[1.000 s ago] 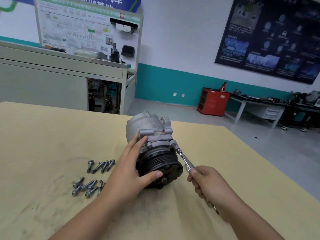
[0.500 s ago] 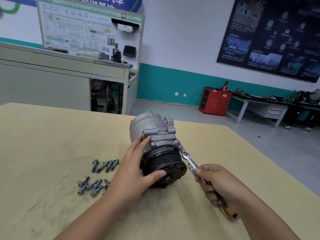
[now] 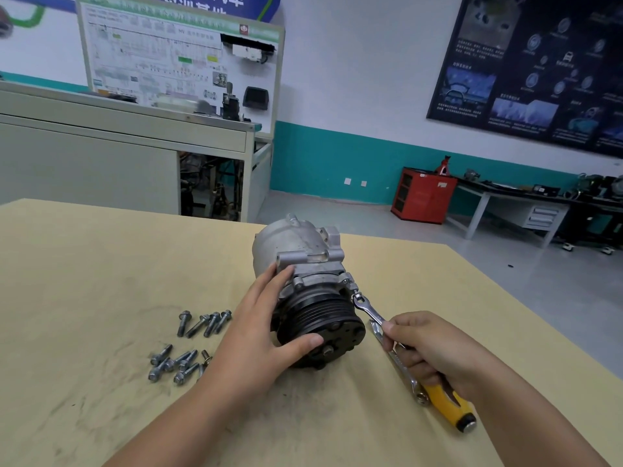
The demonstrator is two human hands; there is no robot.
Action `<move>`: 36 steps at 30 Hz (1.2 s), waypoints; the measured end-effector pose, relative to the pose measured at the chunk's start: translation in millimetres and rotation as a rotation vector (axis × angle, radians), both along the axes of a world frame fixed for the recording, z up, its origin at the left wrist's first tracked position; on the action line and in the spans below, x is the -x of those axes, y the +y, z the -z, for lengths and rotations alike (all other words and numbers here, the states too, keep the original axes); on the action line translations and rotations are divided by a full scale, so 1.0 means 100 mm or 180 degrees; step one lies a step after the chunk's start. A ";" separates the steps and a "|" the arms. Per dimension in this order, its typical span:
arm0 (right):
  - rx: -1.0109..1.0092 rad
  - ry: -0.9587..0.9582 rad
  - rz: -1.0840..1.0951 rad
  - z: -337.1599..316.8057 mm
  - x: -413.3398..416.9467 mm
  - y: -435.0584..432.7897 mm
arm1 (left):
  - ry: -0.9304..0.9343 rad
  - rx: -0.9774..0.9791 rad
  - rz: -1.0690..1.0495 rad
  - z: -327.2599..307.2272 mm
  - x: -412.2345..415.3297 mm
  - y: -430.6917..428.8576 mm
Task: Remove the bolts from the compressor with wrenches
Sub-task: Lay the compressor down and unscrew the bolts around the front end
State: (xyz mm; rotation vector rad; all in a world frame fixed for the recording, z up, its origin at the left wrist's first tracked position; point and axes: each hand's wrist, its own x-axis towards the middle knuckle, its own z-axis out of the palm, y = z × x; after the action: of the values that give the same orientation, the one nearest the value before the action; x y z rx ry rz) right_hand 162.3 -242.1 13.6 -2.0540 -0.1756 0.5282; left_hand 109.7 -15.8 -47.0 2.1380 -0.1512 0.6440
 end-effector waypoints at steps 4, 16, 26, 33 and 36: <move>0.0238 -0.0266 0.0095 0.00 0.02 0.03 | -0.0002 -0.0013 0.0001 0.00 0.00 -0.01; 0.1827 -0.1669 0.0519 0.07 0.12 0.24 | -0.0008 -0.0025 0.0035 -0.02 0.00 0.00; -0.0157 0.0340 0.0611 -0.02 0.12 0.13 | 0.0050 -0.0050 0.0022 -0.03 0.01 -0.01; -0.0915 0.1433 0.0643 -0.08 0.03 0.08 | 0.0058 -0.0065 0.0023 -0.02 0.00 0.01; -0.1118 0.1591 0.0667 -0.11 0.00 0.07 | 0.0076 -0.0089 0.0013 -0.01 -0.01 0.01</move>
State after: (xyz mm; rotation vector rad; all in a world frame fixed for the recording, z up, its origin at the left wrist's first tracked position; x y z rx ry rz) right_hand 162.0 -235.5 25.1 -1.5261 0.2279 0.7980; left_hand 110.3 -14.8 -46.1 2.1708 -0.1524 0.6171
